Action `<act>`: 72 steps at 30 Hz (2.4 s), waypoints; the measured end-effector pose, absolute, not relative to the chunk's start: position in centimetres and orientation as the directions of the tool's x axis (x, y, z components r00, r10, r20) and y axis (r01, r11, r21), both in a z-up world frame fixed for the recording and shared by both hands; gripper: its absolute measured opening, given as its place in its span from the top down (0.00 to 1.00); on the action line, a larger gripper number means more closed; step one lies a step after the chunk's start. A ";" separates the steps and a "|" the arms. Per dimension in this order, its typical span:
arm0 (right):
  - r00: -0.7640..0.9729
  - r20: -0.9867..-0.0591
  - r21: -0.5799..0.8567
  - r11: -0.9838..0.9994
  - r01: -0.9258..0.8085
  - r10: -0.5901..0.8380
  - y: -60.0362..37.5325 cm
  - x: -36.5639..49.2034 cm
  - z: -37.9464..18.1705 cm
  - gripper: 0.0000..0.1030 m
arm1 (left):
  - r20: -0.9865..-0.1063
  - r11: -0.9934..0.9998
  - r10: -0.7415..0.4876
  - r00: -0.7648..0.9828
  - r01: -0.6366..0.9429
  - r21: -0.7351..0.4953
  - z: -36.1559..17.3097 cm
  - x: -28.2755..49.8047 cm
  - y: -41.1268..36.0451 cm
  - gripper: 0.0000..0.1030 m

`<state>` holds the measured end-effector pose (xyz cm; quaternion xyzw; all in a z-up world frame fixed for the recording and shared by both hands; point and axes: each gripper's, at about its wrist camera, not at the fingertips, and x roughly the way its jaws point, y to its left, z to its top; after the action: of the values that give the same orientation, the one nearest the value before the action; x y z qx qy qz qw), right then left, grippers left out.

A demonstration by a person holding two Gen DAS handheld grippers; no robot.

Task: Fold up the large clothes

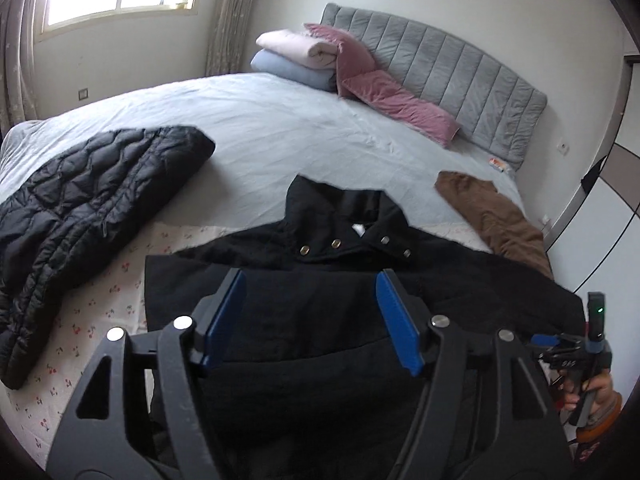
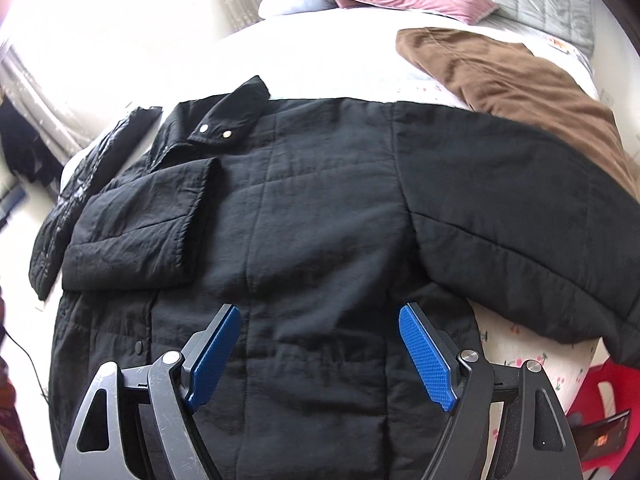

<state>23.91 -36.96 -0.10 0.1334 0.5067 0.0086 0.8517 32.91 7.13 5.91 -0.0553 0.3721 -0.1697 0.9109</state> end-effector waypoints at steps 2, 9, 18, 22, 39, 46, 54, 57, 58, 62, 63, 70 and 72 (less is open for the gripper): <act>0.488 -0.863 0.227 0.963 0.141 0.132 -37.6 23.3 -0.3 0.20 | -0.699 0.935 -0.352 0.623 0.261 -0.238 2.5 32.7 6.0 0.34; 0.479 -0.876 0.198 0.953 0.231 0.066 -41.2 21.4 -0.2 0.20 | -0.811 0.944 -0.271 0.519 0.308 -0.119 -6.8 31.6 -0.7 0.25; 0.489 -0.867 0.093 0.933 0.348 -0.096 -48.5 17.6 2.7 0.19 | -0.821 0.934 -0.303 0.484 0.323 -0.155 -1.4 27.8 -2.4 0.17; 0.479 -0.861 0.060 0.900 0.431 -0.172 -54.1 15.9 3.8 0.19 | -0.808 0.931 -0.316 0.497 0.328 -0.162 0.9 25.9 -2.3 0.15; 0.486 -0.862 0.244 0.722 0.648 -0.144 -75.0 13.0 1.0 0.18 | -0.806 0.938 -0.308 0.505 0.302 -0.169 2.4 23.8 -3.4 0.10; 0.530 -0.845 0.316 0.732 0.604 -0.073 -75.3 14.6 -1.1 0.41 | -0.816 0.940 -0.302 0.493 0.297 -0.168 1.5 23.5 -4.6 0.10; 0.597 -0.802 0.371 0.765 0.527 -0.022 -72.5 14.2 4.4 0.93 | -0.806 0.928 -0.332 0.490 0.322 -0.186 1.5 23.3 -4.7 0.10; 0.621 -0.784 0.353 0.812 0.466 -0.016 -69.5 14.6 9.0 0.95 | -0.792 0.919 -0.364 0.490 0.327 -0.221 1.6 23.1 -4.3 0.10; 0.637 -0.771 0.349 0.829 0.437 -0.011 -68.1 14.8 11.0 0.95 | -0.788 0.916 -0.375 0.489 0.327 -0.232 1.7 23.1 -4.2 0.10; 0.669 -0.742 0.336 0.881 0.334 0.029 -62.3 16.8 17.0 0.97 | -0.771 0.905 -0.404 0.492 0.337 -0.259 2.0 22.8 -3.7 0.10; 0.674 -0.738 0.318 0.900 0.298 0.038 -60.2 17.8 18.5 0.97 | -0.766 0.903 -0.411 0.494 0.339 -0.266 2.2 22.7 -3.6 0.10; 0.652 -0.743 0.265 0.961 0.077 0.153 -44.9 25.6 23.5 0.97 | -0.728 0.888 -0.450 0.517 0.346 -0.303 3.4 22.4 -1.8 0.10; 0.635 -0.751 0.249 0.968 0.018 0.181 -39.8 28.0 24.0 0.97 | -0.720 0.886 -0.455 0.524 0.345 -0.308 3.8 22.5 -1.2 0.10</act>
<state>27.99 -39.85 24.00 0.1174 0.4249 0.0454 0.8965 22.54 -1.16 3.76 -0.0635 0.4304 -0.2297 0.8706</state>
